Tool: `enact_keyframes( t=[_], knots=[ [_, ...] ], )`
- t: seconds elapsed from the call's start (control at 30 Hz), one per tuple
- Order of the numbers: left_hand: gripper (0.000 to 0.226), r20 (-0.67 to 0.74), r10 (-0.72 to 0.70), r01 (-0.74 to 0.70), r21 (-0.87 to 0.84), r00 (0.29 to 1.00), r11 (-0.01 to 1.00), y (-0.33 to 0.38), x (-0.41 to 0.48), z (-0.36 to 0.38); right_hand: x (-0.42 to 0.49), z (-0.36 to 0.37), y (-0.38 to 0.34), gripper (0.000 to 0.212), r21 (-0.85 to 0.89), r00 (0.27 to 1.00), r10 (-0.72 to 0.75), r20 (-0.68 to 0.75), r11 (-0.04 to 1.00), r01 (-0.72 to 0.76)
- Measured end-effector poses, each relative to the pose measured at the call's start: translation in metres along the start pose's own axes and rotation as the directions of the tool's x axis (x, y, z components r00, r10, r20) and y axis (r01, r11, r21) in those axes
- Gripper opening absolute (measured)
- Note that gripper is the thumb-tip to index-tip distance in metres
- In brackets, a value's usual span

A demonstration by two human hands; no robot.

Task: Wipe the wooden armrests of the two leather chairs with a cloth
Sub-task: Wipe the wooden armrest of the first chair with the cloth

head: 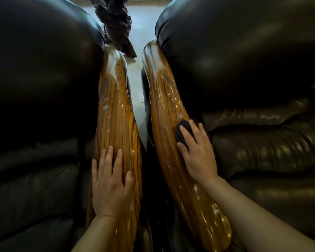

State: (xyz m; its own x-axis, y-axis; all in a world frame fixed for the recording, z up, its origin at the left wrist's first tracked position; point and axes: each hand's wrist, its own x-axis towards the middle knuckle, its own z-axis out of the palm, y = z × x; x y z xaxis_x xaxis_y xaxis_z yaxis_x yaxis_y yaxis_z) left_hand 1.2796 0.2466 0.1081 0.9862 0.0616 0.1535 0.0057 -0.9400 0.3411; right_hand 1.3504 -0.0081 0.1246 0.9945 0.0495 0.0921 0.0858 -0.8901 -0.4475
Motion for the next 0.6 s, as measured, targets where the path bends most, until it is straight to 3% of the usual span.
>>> enact_keyframes(
  t=[0.1, 0.17, 0.3, 0.43, 0.5, 0.6],
  knots=[
    [0.061, -0.009, 0.003, -0.004, -0.015, 1.000, 1.000, 0.001, 0.000, 0.000, -0.046, 0.008, 0.010, 0.053, -0.069, 0.977, -0.209, 0.046, 0.975, 0.212],
    [0.061, -0.019, 0.004, -0.004, -0.021, 1.000, 1.000, 0.000, 0.000, 0.002, -0.062, 0.007, 0.025, 0.054, -0.073, 0.962, -0.262, 0.079, 0.961, 0.268],
    [0.061, -0.031, 0.015, -0.016, -0.019, 0.999, 1.000, -0.002, 0.000, 0.004, -0.030, 0.002, 0.024, 0.056, -0.032, 0.997, -0.081, 0.011, 0.996, 0.081],
    [0.060, -0.034, 0.014, -0.015, -0.016, 0.999, 1.000, -0.001, -0.001, 0.005, 0.036, 0.000, 0.003, 0.062, 0.153, 0.983, 0.182, -0.016, 0.972, -0.177],
    [0.060, -0.034, 0.015, -0.015, -0.016, 0.999, 1.000, -0.001, -0.001, 0.005, 0.057, -0.001, -0.003, 0.061, 0.161, 0.980, 0.200, -0.014, 0.967, -0.195],
    [0.060, -0.022, 0.007, -0.007, -0.015, 1.000, 1.000, -0.001, -0.001, 0.004, 0.047, 0.000, -0.008, 0.059, 0.026, 0.997, 0.073, -0.014, 0.997, -0.072]
  ],
)
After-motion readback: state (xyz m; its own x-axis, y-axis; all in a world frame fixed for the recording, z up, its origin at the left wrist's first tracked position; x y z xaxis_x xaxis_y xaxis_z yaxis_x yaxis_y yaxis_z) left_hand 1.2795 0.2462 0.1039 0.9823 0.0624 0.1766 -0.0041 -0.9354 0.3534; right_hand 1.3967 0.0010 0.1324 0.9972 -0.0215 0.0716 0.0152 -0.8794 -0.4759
